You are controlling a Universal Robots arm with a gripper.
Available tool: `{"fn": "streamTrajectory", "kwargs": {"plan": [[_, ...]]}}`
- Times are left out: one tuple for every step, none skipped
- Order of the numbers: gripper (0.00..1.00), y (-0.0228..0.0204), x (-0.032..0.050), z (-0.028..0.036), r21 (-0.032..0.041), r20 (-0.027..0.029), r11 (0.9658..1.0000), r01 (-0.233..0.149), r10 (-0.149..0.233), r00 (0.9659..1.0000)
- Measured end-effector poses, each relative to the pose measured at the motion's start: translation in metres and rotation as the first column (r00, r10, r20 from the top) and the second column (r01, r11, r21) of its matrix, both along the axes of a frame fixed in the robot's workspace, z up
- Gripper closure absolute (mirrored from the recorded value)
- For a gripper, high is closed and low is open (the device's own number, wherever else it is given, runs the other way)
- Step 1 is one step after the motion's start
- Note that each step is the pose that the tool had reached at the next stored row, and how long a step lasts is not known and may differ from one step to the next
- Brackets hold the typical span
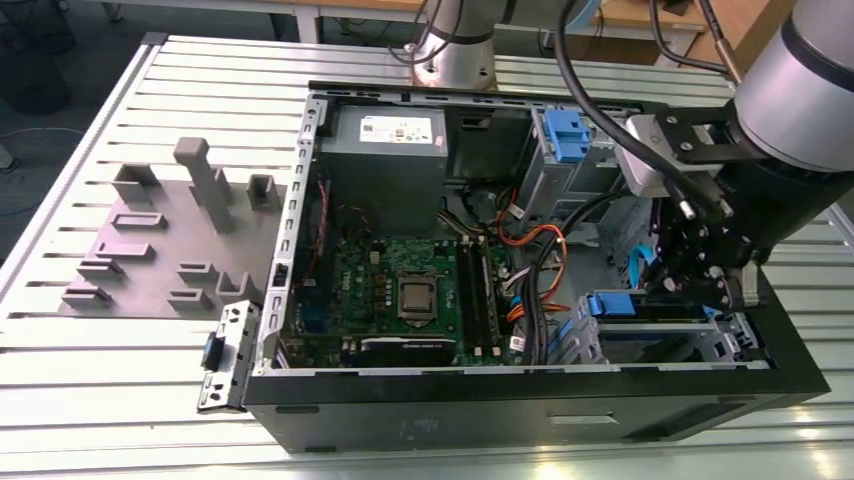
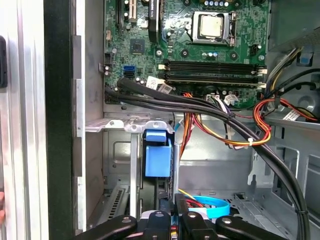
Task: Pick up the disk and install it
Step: 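Insert the second disk wire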
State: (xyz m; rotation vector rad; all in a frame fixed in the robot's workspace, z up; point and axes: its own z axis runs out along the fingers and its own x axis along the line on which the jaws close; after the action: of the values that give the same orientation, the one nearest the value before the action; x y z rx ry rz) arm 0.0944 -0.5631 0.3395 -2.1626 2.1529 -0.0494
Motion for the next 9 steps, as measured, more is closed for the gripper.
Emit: {"fn": "streamTrajectory", "kwargs": {"plan": [[0.84, -0.0006, -0.0003, -0.0005, 0.001, 0.0023, 1.0, 0.0, 0.0, 1.0], [0.84, -0.0011, -0.0007, -0.0009, 0.0019, 0.0053, 1.0, 0.0, 0.0, 1.0], [0.84, -0.0015, -0.0011, -0.0012, 0.0027, 0.008, 1.0, 0.0, 0.0, 1.0], [0.84, -0.0018, -0.0015, -0.0015, 0.0034, 0.0105, 1.0, 0.0, 0.0, 0.9999], [0.84, -0.002, -0.0021, -0.0017, 0.0041, 0.0132, 1.0, 0.0, 0.0, 0.9999], [0.84, -0.0022, -0.0025, -0.0018, 0.0044, 0.0152, 1.0, 0.0, 0.0, 0.9999], [0.84, -0.0024, -0.003, -0.002, 0.0046, 0.017, 1.0, 0.0, 0.0, 0.9999], [0.84, -0.0027, -0.0035, -0.0022, 0.0047, 0.0185, 1.0, 0.0, 0.0, 0.9998], [0.84, -0.0027, -0.0044, -0.0025, 0.0047, 0.0196, 1.0, 0.0, 0.0, 0.9998]]}}
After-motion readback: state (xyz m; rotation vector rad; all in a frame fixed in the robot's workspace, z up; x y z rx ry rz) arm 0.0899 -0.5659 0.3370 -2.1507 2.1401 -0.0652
